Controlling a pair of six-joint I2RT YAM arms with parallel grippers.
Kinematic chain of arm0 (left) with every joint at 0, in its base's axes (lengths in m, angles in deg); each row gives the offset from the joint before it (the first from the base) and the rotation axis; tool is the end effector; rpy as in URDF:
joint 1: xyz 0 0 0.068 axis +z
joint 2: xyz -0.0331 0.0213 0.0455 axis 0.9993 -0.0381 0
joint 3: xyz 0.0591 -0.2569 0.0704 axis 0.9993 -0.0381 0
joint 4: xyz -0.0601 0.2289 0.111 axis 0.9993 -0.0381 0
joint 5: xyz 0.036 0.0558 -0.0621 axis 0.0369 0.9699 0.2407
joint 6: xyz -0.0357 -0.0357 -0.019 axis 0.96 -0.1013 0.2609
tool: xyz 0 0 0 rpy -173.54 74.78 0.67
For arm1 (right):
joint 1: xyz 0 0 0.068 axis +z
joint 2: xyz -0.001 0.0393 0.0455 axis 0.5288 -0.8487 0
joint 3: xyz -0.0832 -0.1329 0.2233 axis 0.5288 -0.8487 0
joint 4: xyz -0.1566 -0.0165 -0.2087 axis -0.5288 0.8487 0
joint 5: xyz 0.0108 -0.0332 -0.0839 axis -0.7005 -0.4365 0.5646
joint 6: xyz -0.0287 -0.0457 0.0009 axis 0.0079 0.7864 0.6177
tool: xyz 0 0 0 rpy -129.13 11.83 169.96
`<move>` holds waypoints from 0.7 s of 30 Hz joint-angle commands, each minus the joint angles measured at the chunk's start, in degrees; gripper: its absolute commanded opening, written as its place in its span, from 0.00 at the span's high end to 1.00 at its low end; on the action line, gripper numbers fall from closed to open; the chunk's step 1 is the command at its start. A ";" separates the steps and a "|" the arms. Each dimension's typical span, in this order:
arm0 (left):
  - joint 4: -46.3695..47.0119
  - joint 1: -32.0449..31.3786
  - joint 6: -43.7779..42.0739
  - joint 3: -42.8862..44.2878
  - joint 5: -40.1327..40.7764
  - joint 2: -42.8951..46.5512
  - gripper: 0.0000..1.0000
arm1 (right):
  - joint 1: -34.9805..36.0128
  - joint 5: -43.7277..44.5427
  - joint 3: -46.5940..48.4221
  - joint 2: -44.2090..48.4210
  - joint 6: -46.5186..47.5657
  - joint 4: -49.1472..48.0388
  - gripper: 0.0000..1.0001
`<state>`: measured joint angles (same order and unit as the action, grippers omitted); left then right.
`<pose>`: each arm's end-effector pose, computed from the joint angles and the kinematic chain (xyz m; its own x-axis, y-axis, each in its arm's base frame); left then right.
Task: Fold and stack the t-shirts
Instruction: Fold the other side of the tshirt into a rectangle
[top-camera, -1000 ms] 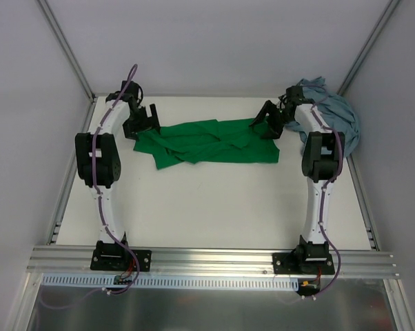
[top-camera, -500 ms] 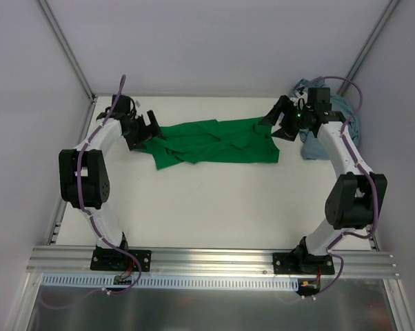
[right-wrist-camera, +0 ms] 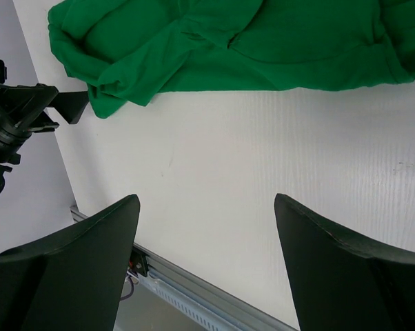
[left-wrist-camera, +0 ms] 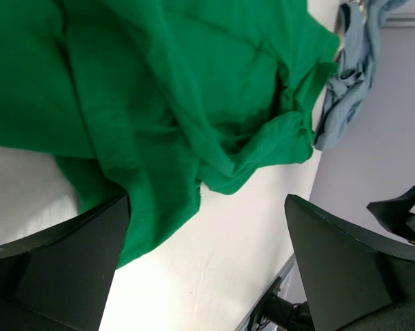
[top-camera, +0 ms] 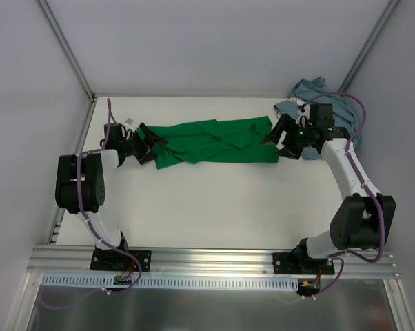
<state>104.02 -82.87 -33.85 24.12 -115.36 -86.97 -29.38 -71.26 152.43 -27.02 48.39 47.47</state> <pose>0.3624 0.0079 0.1627 -0.7373 -0.5854 -0.3373 -0.0507 0.5458 -0.8364 0.3191 0.0319 0.3058 -0.7893 0.1546 -0.5942 -0.2127 0.8390 0.5008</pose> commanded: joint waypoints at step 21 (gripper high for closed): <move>-11.19 2.43 -9.97 3.34 3.24 5.66 0.04 | 0.27 0.62 -2.57 2.07 0.03 -0.01 0.17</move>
<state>98.23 -80.95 -39.32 25.72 -114.07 -84.39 -29.38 -70.85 150.20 -25.93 48.37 47.77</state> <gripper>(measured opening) 0.964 0.831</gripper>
